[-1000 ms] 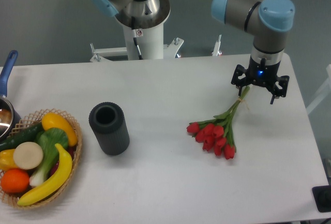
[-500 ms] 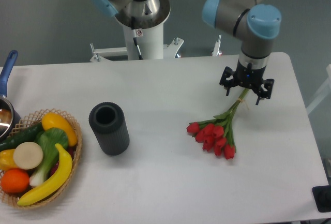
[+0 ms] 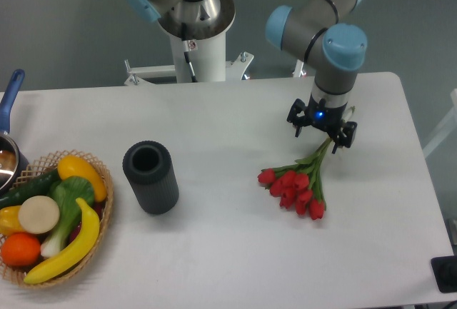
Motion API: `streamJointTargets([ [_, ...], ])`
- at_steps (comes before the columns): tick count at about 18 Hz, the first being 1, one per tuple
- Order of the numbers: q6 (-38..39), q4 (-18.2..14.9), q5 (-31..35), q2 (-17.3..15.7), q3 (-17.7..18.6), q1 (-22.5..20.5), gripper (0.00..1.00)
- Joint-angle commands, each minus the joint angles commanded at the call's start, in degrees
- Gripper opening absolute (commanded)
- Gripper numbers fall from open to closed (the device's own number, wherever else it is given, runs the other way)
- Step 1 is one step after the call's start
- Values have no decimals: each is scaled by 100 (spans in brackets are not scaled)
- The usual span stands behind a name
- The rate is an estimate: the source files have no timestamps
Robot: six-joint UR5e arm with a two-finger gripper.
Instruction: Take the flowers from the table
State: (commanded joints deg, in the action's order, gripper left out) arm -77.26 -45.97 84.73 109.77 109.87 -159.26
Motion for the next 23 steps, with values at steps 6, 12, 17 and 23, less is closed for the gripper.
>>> streamJointTargets([
  [6, -35, 9, 245, 203, -35, 18, 88],
  [12, 96, 18, 466, 247, -62, 79, 36],
  [17, 642, 88, 466, 150, -193, 88, 1],
  [23, 730, 62, 466, -34, -404, 80, 0],
])
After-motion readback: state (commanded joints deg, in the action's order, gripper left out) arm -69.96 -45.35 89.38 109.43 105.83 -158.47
